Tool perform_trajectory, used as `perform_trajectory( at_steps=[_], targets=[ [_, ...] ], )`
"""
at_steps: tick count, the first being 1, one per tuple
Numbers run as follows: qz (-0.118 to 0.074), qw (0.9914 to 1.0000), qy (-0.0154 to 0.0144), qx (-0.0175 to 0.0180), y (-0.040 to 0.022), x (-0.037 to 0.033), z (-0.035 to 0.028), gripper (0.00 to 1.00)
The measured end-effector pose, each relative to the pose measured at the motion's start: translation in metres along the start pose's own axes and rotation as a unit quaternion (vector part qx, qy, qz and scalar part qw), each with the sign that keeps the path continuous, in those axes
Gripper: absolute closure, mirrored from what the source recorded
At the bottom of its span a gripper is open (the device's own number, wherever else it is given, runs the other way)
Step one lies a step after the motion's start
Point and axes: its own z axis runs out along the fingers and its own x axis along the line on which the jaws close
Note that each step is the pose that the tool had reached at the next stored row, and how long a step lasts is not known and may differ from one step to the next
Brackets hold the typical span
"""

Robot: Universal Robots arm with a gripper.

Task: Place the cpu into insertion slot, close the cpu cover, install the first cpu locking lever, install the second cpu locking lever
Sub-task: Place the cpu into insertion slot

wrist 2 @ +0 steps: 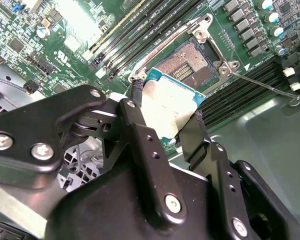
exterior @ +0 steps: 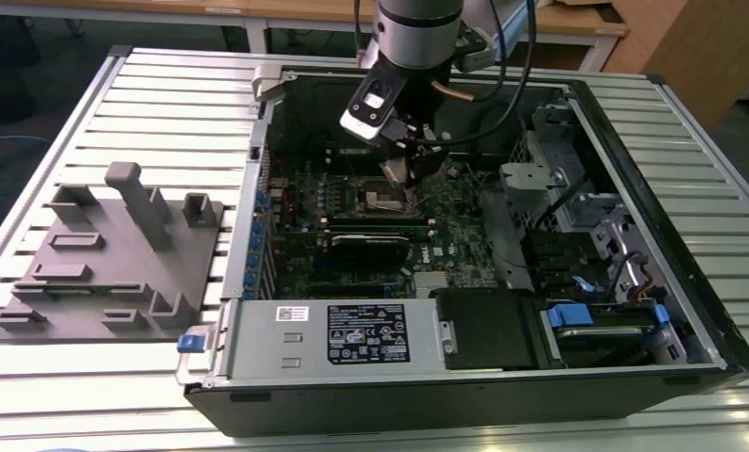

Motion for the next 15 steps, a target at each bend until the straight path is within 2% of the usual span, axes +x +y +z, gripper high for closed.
perform_trajectory(
  at_steps=[3, 6, 10, 15],
  targets=[
    [0.006, 0.99998, -0.0005, -0.0002, 0.0000, 0.0000, 0.0001, 0.46],
    [0.024, 0.99971, -0.0021, -0.0005, 0.0000, 0.0000, 0.0004, 0.46],
    [0.053, 0.99861, -0.0047, -0.0010, -0.0001, 0.0000, 0.0007, 0.46],
    [0.070, 0.99750, -0.0063, -0.0013, -0.0001, 0.0000, 0.0009, 0.46]
  ],
)
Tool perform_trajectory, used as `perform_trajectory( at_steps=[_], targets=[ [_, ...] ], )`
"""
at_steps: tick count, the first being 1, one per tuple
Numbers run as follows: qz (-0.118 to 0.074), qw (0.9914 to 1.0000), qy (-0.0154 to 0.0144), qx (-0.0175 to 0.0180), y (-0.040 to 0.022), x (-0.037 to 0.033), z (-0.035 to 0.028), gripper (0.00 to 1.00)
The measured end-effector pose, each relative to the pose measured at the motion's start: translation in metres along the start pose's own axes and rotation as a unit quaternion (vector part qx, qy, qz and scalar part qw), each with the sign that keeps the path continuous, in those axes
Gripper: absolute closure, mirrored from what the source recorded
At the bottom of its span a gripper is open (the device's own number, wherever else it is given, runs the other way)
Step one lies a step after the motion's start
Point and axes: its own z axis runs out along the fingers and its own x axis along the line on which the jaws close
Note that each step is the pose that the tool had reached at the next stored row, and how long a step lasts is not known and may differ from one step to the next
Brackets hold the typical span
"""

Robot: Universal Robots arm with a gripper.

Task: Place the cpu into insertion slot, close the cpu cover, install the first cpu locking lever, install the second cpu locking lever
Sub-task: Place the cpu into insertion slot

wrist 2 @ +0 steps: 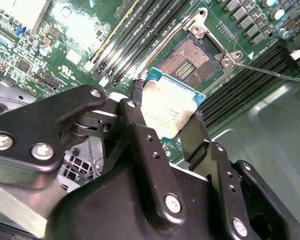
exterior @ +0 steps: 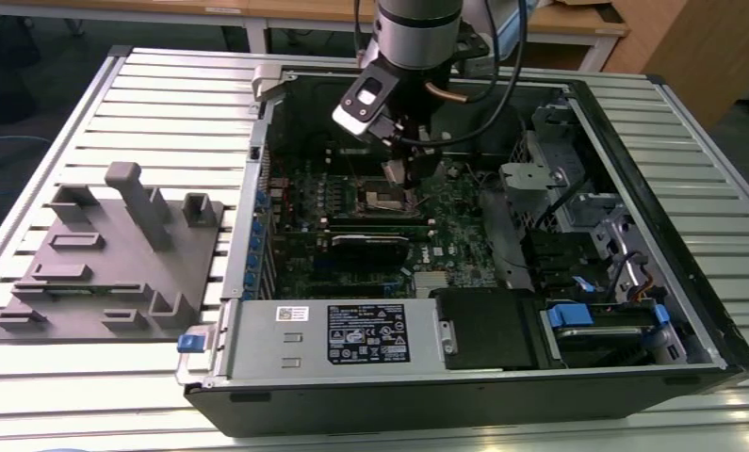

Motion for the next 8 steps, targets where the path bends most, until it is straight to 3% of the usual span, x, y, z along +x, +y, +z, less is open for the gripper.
perform_trajectory(
  at_steps=[8],
  targets=[
    [0.001, 1.00000, -0.0001, 0.0000, 0.0000, 0.0000, 0.0000, 0.46]
  ],
)
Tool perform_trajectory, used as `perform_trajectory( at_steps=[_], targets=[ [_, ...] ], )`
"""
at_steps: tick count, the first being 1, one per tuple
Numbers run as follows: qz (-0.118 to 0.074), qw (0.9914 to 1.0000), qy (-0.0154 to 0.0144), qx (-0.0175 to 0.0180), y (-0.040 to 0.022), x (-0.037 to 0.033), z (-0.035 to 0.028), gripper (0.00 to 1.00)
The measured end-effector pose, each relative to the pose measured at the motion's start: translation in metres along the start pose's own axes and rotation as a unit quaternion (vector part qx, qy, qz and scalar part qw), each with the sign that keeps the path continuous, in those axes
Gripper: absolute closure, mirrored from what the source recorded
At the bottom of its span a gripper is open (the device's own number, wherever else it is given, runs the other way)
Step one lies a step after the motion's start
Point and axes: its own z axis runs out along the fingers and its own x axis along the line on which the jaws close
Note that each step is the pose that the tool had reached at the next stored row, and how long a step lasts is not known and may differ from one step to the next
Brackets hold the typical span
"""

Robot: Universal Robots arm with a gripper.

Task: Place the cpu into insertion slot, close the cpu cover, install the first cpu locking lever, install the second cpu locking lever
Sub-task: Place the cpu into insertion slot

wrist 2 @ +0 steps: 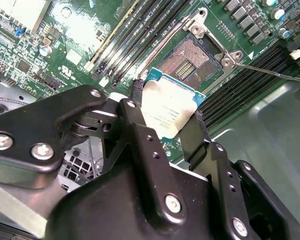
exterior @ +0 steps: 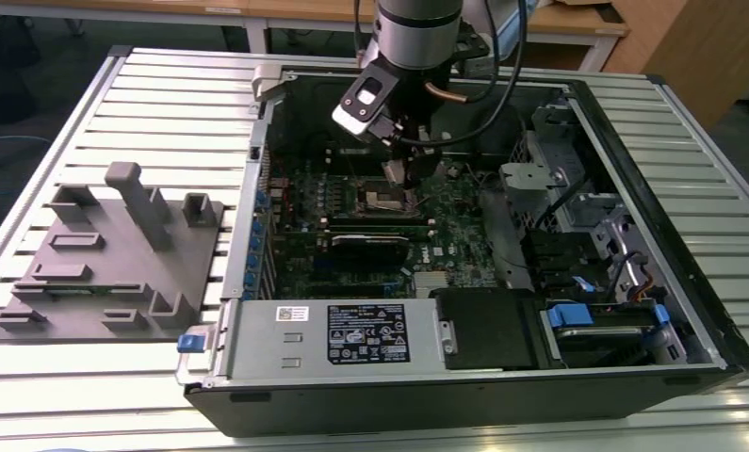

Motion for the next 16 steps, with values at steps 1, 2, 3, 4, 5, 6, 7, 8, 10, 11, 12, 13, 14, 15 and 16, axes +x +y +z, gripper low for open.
perform_trajectory(
  at_steps=[1, 2, 3, 4, 5, 6, 7, 8, 10, 11, 12, 13, 14, 15, 16],
  targets=[
    [0.000, 1.00000, 0.0000, 0.0000, 0.0000, 0.0000, 0.0000, 0.46],
    [0.000, 1.00000, 0.0000, 0.0000, 0.0000, 0.0000, 0.0000, 0.46],
    [0.000, 1.00000, 0.0000, 0.0000, 0.0000, 0.0000, 0.0000, 0.46],
    [0.001, 1.00000, -0.0001, 0.0000, 0.0000, 0.0000, 0.0000, 0.46],
    [0.004, 0.99999, -0.0004, -0.0001, 0.0000, 0.0000, 0.0001, 0.46],
    [0.010, 0.99995, -0.0008, -0.0003, 0.0000, 0.0000, 0.0002, 0.46],
    [0.017, 0.99985, -0.0015, -0.0004, 0.0000, 0.0000, 0.0004, 0.46],
    [0.026, 0.99967, -0.0023, -0.0005, 0.0000, 0.0000, 0.0005, 0.46],
    [0.044, 0.99904, -0.0039, -0.0008, 0.0000, 0.0000, 0.0009, 0.46],
    [0.052, 0.99861, -0.0047, -0.0010, -0.0001, 0.0000, 0.0011, 0.46],
    [0.061, 0.99810, -0.0055, -0.0012, -0.0001, 0.0000, 0.0013, 0.46],
    [0.071, 0.99746, -0.0064, -0.0014, -0.0001, 0.0000, 0.0015, 0.46],
    [0.080, 0.99676, -0.0072, -0.0015, -0.0001, 0.0000, 0.0017, 0.46],
    [0.089, 0.99599, -0.0080, -0.0017, -0.0001, 0.0000, 0.0019, 0.46],
    [0.098, 0.99516, -0.0087, -0.0019, -0.0002, 0.0000, 0.0021, 0.46]
  ],
)
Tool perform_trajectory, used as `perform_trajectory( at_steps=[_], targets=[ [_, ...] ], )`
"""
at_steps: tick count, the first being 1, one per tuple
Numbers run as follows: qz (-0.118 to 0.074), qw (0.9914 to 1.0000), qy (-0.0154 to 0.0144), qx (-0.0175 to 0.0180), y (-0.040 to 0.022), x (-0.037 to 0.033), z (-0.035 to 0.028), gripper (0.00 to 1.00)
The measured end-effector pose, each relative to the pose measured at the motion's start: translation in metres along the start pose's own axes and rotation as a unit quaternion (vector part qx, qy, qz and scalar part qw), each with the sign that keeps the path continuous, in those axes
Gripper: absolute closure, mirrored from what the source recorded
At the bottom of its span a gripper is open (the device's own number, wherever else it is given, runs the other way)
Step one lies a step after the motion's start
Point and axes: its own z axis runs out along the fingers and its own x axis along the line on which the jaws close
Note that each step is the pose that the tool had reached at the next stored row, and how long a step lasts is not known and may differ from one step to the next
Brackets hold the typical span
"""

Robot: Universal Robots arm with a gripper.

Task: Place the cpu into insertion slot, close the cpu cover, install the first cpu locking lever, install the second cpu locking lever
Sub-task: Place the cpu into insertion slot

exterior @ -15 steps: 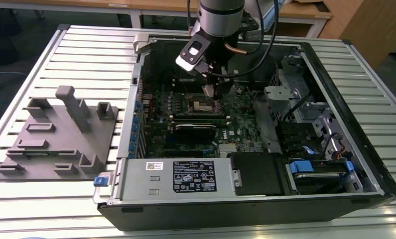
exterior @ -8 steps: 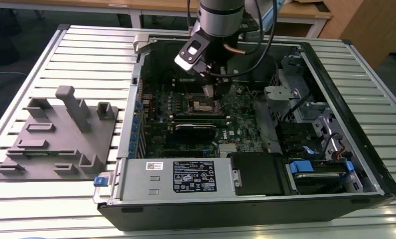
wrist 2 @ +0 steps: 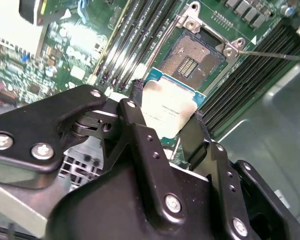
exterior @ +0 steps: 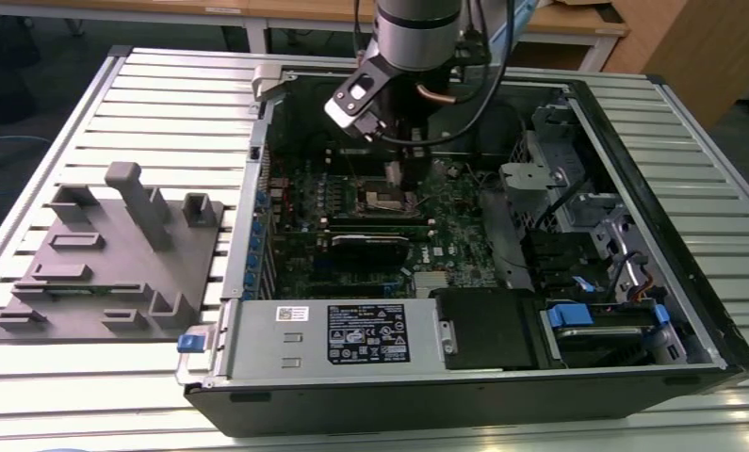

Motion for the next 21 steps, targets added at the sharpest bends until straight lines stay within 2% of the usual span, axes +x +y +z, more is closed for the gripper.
perform_trajectory(
  at_steps=[4, 9, 13, 21],
  targets=[
    [0.036, 0.99934, -0.0032, -0.0007, -0.0001, 0.0000, 0.0007, 0.46],
    [0.078, 0.99696, -0.0070, -0.0014, -0.0003, -0.0001, 0.0016, 0.46],
    [0.077, 0.99698, -0.0065, -0.0015, -0.0006, -0.0001, 0.0021, 0.46],
    [0.050, 0.99874, -0.0011, -0.0007, -0.0025, 0.0000, 0.0047, 0.46]
  ],
)
